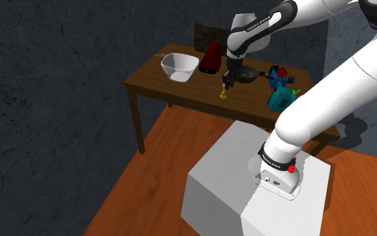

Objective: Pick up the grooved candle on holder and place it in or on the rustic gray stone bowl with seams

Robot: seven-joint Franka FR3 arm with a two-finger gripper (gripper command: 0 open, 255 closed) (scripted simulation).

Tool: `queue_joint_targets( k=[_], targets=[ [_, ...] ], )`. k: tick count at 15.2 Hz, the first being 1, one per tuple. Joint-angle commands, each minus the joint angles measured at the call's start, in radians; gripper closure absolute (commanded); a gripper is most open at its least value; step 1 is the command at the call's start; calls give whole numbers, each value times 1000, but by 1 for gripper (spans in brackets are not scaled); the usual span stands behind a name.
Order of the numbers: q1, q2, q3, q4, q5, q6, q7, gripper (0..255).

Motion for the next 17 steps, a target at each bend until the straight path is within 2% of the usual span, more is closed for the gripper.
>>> queue_joint_targets(
  k=[1,17],
  targets=[
    [0,0,0,0,0,0,0,255],
    [-2,-114,31,118,-1,-231,4,255]
  ],
)
